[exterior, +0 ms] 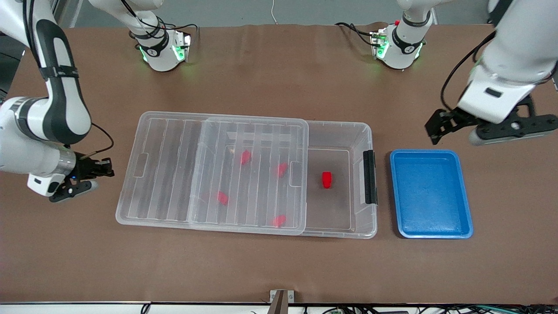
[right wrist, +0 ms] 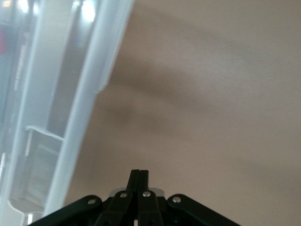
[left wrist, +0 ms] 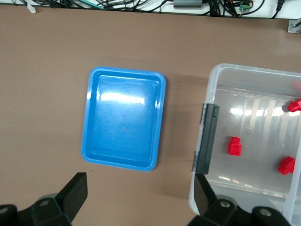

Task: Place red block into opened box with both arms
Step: 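Raise the left gripper away while the right gripper grips the lid edge, then slide the clear lid back over the box with the right gripper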

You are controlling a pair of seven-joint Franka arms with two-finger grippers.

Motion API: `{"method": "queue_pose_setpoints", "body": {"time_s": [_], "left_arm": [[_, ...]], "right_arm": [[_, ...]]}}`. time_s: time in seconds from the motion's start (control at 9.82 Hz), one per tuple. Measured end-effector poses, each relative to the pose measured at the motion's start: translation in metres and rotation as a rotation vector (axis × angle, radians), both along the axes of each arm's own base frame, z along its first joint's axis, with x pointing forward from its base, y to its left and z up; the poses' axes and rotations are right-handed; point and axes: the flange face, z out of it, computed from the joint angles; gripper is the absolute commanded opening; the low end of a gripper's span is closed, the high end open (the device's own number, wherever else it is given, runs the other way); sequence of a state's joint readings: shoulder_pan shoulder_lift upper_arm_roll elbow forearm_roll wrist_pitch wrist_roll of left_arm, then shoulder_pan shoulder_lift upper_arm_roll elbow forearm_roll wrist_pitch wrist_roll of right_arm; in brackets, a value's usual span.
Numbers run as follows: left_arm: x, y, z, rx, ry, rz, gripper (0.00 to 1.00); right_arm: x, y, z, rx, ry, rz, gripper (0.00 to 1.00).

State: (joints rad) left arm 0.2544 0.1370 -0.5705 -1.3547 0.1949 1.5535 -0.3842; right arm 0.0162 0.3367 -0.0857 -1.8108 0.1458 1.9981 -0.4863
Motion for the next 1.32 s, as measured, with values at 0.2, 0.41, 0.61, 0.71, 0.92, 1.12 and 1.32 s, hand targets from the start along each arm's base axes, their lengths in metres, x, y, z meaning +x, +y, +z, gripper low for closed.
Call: {"method": "queue_pose_setpoints", "body": {"time_s": [0.2, 0.41, 0.61, 0.71, 0.92, 1.12, 1.32], "left_arm": [[-0.017, 0.043, 0.015, -0.024, 0.063, 0.014, 1.00], [-0.026, 0.072, 0.010, -0.047, 0.109, -0.028, 1.00], [-0.039, 0.090, 0.001, -0.064, 0.143, -0.055, 1.00], [-0.049, 0.090, 0.000, -0.064, 0.151, -0.062, 1.00], [-0.065, 0.081, 0.004, -0.058, 0.149, -0.081, 1.00], [-0.070, 0.067, 0.006, -0.053, 0.145, -0.111, 1.00], [-0.071, 0.063, 0.005, -0.050, 0.149, -0.151, 1.00]], "right_arm": [[0.000, 0.027, 0.002, 0.037, -0.005, 0.022, 0.00], [0.000, 0.052, 0.002, 0.066, -0.008, 0.047, 0.00], [0.001, 0.083, 0.002, 0.095, -0.026, 0.079, 0.00], [0.002, 0.098, -0.001, 0.108, -0.039, 0.091, 0.00], [0.001, 0.132, -0.007, 0.117, -0.039, 0.082, 0.00], [-0.001, 0.157, -0.007, 0.116, -0.038, 0.079, 0.00], [-0.002, 0.166, -0.006, 0.115, -0.040, 0.075, 0.00]]}}
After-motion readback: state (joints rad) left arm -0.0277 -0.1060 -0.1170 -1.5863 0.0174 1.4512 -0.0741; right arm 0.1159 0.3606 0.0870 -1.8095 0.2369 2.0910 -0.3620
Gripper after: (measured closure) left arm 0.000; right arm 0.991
